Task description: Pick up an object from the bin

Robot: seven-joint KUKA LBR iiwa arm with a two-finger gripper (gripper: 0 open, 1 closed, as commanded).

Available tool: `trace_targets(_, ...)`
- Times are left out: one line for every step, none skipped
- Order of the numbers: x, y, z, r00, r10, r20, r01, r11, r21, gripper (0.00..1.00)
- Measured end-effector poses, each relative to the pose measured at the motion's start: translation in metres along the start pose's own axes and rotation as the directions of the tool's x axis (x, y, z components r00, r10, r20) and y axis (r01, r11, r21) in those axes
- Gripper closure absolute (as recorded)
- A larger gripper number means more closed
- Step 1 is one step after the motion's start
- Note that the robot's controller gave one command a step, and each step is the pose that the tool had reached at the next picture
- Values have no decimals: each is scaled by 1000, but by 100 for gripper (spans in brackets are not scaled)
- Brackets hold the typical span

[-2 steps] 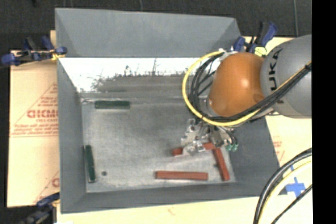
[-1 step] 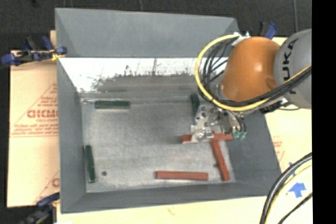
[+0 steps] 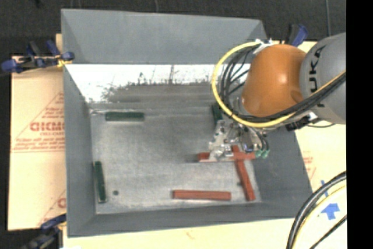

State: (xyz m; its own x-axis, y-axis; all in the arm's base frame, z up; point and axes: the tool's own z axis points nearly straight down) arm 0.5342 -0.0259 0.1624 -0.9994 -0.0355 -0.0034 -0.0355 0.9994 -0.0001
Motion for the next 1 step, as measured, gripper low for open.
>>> trace_targets(-14, 9, -40, 1000, 15, -6, -15, 1000, -2, 100)
